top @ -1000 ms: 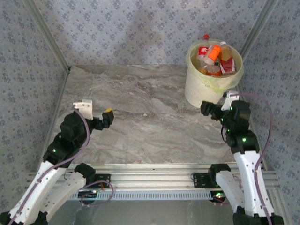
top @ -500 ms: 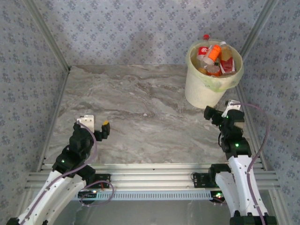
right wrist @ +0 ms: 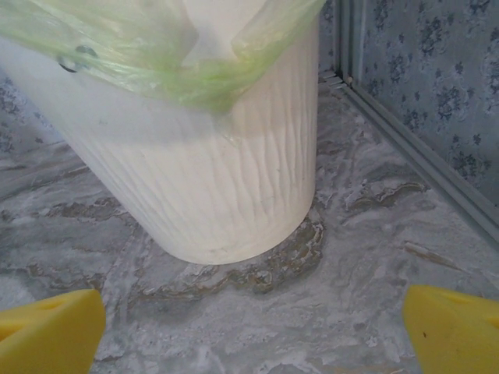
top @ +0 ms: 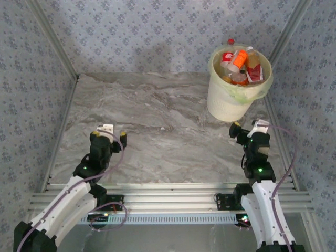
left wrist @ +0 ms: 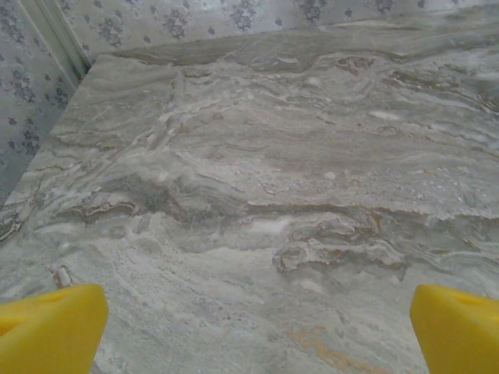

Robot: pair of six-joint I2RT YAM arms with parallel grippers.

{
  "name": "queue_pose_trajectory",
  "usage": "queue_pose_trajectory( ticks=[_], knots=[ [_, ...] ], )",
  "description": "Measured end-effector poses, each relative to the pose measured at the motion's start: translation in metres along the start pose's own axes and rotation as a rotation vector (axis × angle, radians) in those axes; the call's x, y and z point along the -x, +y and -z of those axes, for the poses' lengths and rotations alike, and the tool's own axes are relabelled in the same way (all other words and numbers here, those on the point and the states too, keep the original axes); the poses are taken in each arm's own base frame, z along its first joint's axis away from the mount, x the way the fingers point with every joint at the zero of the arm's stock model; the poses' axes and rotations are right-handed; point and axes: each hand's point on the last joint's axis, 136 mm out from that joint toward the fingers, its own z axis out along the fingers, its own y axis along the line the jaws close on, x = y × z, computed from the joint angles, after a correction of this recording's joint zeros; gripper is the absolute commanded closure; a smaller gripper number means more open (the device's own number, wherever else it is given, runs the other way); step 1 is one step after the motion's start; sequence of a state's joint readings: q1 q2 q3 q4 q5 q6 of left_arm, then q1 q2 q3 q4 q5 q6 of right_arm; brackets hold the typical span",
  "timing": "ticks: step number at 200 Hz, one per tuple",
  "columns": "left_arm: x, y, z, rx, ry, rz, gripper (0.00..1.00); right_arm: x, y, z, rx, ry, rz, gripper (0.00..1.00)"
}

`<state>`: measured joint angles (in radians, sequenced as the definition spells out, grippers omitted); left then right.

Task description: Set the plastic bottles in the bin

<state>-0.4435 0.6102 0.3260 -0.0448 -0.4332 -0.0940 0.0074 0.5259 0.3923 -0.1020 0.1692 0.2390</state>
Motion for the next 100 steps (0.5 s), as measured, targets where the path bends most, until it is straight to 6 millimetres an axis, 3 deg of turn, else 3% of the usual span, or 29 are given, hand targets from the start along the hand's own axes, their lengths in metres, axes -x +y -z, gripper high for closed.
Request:
queue_pose_trajectory(
  ticks=[48,100],
  knots=[
    [0.001,0.023,-0.014,0.049,-0.027,0.079,0.00,-0.005,-0.004,-0.006,-0.031,0.016,0.017,0.00],
    [-0.011,0.056,-0.048,0.107,0.016,0.143,0.00,-0.001,-0.002,-0.002,-0.025,-0.021,0.042,0.00]
  ],
)
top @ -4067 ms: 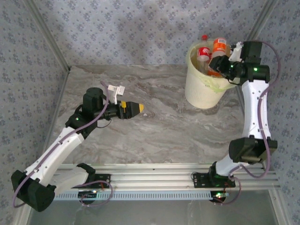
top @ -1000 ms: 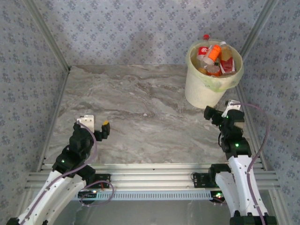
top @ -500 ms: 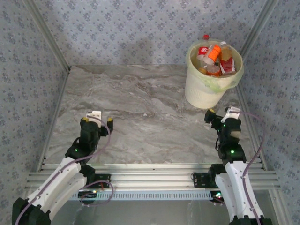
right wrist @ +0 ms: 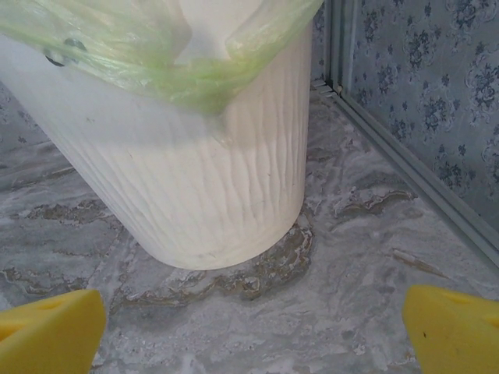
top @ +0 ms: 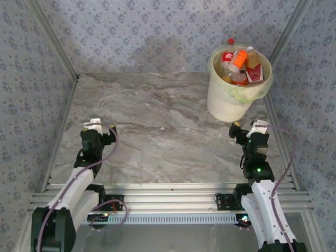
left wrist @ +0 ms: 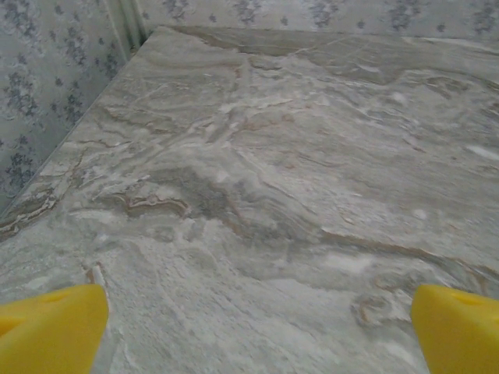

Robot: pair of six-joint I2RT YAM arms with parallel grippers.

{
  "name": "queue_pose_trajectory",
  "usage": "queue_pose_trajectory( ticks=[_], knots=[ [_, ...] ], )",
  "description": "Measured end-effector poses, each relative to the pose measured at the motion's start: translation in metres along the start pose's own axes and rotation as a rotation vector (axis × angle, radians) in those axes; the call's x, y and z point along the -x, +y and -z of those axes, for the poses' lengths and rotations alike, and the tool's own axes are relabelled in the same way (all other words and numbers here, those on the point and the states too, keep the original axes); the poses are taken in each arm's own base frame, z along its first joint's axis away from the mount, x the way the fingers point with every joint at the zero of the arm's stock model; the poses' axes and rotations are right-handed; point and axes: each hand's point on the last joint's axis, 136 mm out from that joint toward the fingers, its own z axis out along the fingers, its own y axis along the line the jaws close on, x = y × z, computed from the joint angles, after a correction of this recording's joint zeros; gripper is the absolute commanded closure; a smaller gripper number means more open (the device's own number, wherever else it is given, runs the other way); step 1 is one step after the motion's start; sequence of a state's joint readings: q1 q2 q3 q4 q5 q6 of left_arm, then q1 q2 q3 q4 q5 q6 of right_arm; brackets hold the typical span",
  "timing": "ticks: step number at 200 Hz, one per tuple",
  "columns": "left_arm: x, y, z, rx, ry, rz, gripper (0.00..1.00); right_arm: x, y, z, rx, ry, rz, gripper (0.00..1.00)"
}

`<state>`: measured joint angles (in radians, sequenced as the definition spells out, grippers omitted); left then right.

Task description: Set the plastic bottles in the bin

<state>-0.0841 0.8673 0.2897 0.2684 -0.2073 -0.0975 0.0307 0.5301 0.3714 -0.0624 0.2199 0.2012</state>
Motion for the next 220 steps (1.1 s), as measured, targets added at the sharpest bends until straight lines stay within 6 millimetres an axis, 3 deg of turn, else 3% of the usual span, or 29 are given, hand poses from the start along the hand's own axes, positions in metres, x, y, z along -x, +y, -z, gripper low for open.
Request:
queue_pose_trajectory(
  ticks=[23,59,117,152,186,220],
  knots=[
    [-0.008,0.007,-0.019,0.008,0.026,-0.004,0.01,-0.007,-0.002,-0.002,-0.007,0.012,0.016,0.00],
    [-0.022,0.002,-0.044,-0.031,0.049,-0.007,0.00,-0.010,-0.003,-0.004,-0.014,0.008,0.035,0.00],
    [-0.006,-0.006,-0.055,-0.067,-0.042,-0.036,0.00,-0.018,-0.011,-0.011,-0.055,-0.010,0.063,0.00],
    [-0.020,-0.010,-0.067,-0.081,-0.020,-0.053,0.01,-0.029,-0.006,-0.039,-0.054,0.021,0.095,0.00],
    [-0.042,-0.015,-0.080,-0.111,0.019,-0.080,0.00,-0.059,-0.001,-0.070,-0.049,0.104,0.159,0.00],
    [-0.031,-0.019,-0.084,-0.127,-0.004,-0.085,0.00,-0.070,0.007,-0.087,-0.034,0.110,0.202,0.00]
  ],
)
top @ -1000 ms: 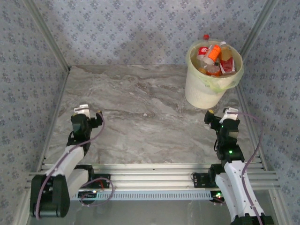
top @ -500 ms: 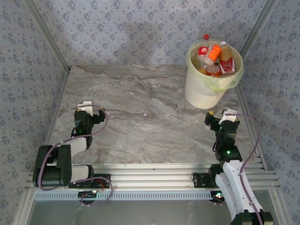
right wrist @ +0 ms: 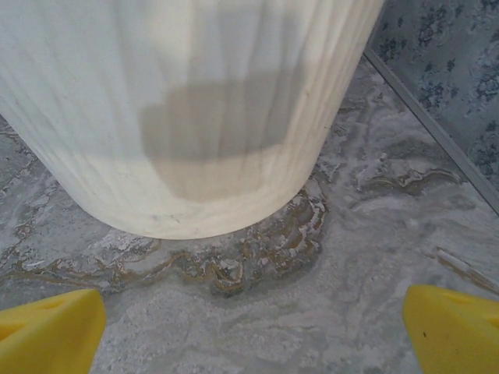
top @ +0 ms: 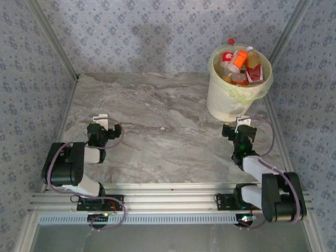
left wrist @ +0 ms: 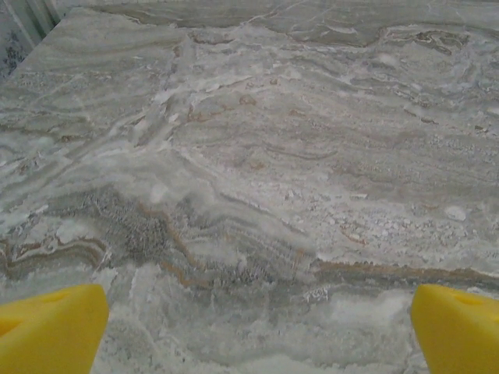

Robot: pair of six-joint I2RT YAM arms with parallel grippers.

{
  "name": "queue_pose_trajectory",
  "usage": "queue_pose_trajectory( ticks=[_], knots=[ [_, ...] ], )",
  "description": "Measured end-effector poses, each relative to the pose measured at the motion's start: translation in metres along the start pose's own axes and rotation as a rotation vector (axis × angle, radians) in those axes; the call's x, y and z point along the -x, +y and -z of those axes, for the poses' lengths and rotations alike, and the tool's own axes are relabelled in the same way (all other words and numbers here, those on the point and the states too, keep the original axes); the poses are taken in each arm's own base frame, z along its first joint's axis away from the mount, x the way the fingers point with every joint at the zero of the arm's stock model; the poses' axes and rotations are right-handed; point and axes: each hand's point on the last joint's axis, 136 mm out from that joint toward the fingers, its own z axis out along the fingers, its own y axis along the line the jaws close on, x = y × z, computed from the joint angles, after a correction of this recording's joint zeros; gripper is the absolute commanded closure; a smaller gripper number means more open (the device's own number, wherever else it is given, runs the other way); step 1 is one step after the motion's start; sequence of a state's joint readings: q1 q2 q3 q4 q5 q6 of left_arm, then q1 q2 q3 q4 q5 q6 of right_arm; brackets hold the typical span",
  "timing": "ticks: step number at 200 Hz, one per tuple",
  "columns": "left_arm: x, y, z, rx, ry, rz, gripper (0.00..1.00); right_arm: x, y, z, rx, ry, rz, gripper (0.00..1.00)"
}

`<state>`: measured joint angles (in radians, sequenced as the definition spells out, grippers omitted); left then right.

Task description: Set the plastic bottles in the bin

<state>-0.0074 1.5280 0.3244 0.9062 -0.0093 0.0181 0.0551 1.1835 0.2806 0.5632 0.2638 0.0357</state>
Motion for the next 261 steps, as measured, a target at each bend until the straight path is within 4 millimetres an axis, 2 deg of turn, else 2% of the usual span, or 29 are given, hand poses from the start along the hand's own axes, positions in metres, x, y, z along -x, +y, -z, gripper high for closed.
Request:
queue_pose_trajectory(
  ticks=[42,93,113,128,151,162,186,205,228,261],
  knots=[
    [0.016,0.002,-0.007,0.012,-0.020,0.009,0.00,-0.006,-0.001,-0.015,-0.039,-0.005,0.017,0.00],
    [0.013,0.012,-0.003,0.069,-0.032,0.023,0.00,0.009,-0.015,-0.013,-0.099,-0.065,-0.036,0.00],
    [-0.001,0.009,0.004,0.061,-0.018,0.015,0.00,0.011,-0.017,-0.017,-0.112,-0.088,-0.043,0.00],
    [-0.005,0.005,0.005,0.052,-0.011,0.003,0.00,0.009,-0.011,-0.019,-0.096,-0.087,-0.016,0.00],
    [0.001,0.003,0.002,0.042,-0.011,-0.007,0.00,0.011,0.021,-0.017,-0.013,-0.105,0.077,0.00],
    [0.005,0.003,-0.002,0.037,-0.010,-0.005,0.00,0.009,0.028,-0.018,0.011,-0.106,0.094,0.00],
    [0.019,0.008,-0.007,0.045,-0.027,0.006,0.00,0.005,0.011,-0.026,-0.014,-0.099,0.066,0.00],
    [0.018,0.010,-0.008,0.049,-0.018,0.014,0.01,0.001,-0.004,-0.031,-0.036,-0.094,0.036,0.00],
    [0.013,0.010,-0.008,0.049,0.004,0.021,0.00,-0.009,0.002,-0.038,0.005,-0.053,0.045,0.00],
    [0.012,0.011,-0.008,0.050,0.010,0.023,0.00,0.003,0.010,-0.048,0.072,-0.046,0.034,0.00]
  ],
)
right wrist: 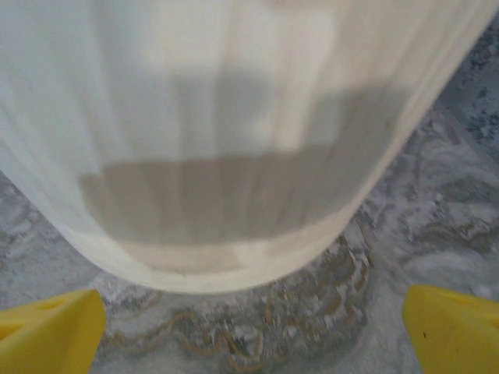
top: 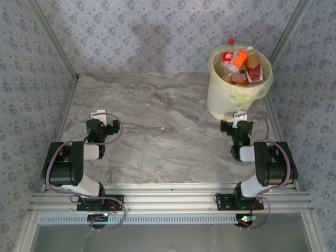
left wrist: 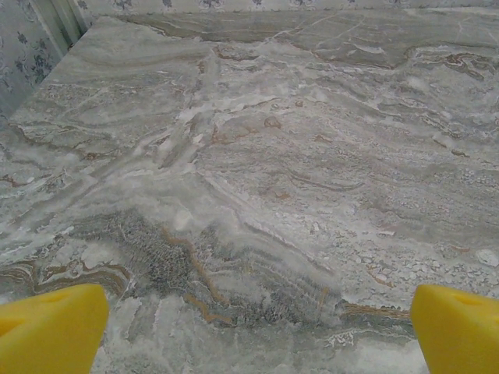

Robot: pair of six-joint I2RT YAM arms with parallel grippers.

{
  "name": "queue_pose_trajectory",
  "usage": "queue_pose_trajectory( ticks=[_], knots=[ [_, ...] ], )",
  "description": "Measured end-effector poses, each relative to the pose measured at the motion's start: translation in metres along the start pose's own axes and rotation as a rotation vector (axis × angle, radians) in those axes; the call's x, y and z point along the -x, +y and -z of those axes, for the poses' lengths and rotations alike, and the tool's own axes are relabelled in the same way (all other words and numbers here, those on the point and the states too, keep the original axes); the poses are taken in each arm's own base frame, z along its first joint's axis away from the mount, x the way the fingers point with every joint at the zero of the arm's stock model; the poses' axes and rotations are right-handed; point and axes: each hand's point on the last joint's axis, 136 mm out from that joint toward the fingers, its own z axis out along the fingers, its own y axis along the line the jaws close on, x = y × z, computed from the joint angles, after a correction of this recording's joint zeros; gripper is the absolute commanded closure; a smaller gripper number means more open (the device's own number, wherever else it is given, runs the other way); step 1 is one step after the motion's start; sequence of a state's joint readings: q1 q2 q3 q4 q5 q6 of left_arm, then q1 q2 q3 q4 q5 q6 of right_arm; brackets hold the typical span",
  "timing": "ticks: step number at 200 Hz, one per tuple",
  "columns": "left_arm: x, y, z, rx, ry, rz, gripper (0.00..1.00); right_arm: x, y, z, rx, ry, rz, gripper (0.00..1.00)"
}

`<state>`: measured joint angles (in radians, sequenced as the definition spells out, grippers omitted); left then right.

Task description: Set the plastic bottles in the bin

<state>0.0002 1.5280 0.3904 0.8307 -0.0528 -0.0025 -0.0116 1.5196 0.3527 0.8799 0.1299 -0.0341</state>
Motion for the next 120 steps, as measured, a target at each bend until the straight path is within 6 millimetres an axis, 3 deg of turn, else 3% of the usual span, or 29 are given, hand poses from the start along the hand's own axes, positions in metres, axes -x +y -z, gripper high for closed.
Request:
queue_pose_trajectory(
  ticks=[18,120],
  knots=[
    [-0.0004,0.0000,0.0000,0.000,0.002,0.002,0.00,0.0060,-0.0013,-0.0029,0.017,-0.009,-0.010,0.00],
    [-0.0005,-0.0001,0.0000,0.000,0.002,0.006,0.00,-0.0011,0.0046,-0.0027,0.050,0.020,-0.009,0.00]
  ],
)
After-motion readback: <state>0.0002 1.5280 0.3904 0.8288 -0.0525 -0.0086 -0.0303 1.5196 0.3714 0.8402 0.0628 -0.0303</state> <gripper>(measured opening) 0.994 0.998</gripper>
